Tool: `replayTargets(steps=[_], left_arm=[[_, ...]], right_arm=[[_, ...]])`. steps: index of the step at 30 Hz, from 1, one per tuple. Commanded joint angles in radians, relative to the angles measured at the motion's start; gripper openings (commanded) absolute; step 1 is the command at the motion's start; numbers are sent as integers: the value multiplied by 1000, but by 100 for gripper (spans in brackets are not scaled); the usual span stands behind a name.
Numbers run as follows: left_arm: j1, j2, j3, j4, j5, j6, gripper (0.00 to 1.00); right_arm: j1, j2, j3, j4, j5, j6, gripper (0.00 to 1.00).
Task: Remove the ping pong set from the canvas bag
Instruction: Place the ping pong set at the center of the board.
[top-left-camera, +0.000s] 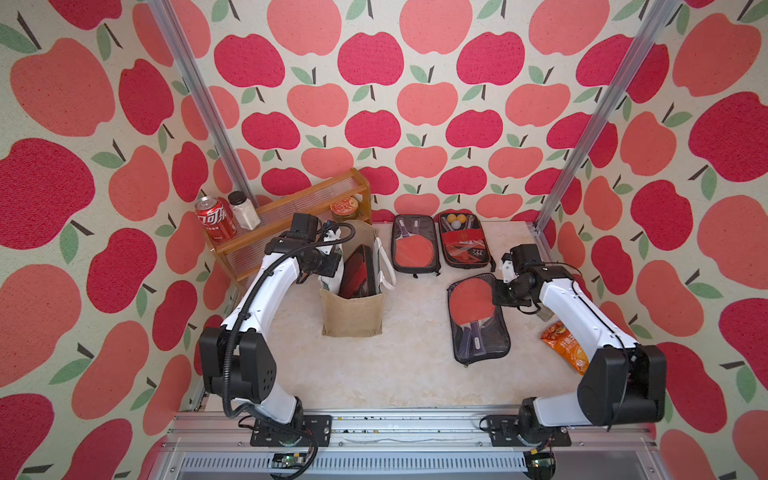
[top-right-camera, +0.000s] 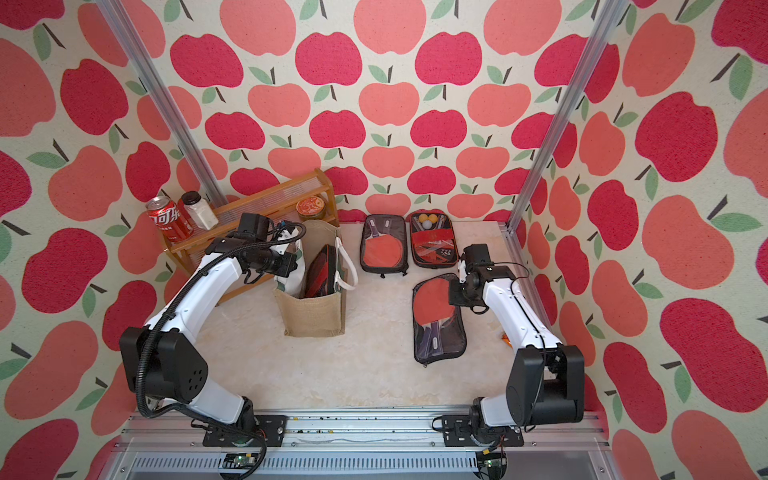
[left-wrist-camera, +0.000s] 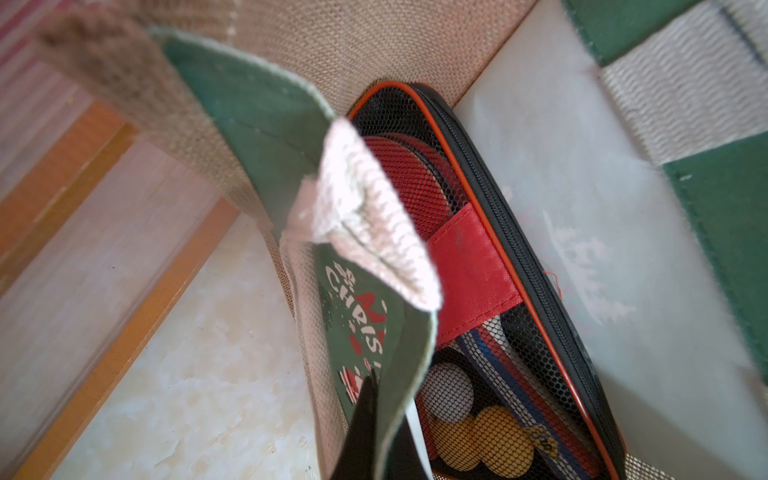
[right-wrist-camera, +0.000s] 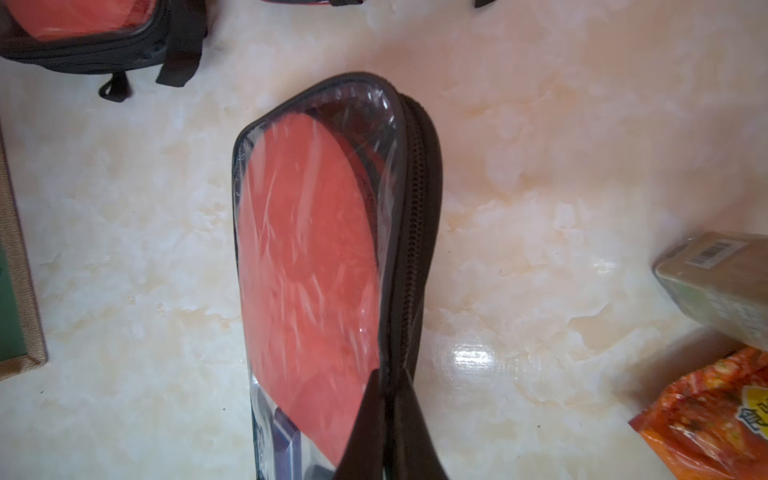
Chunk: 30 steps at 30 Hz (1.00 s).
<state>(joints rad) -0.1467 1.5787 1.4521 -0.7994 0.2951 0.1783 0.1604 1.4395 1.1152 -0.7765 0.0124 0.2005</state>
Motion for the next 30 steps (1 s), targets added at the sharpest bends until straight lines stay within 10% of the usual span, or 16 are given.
replayTargets(steps=[1, 30], left_arm=[[-2, 32, 15, -29, -32, 17, 0], [6, -5, -1, -24, -42, 15, 0]], right_arm=[[-10, 34, 37, -27, 102, -33, 0], [-113, 375, 139, 122, 87, 55, 13]])
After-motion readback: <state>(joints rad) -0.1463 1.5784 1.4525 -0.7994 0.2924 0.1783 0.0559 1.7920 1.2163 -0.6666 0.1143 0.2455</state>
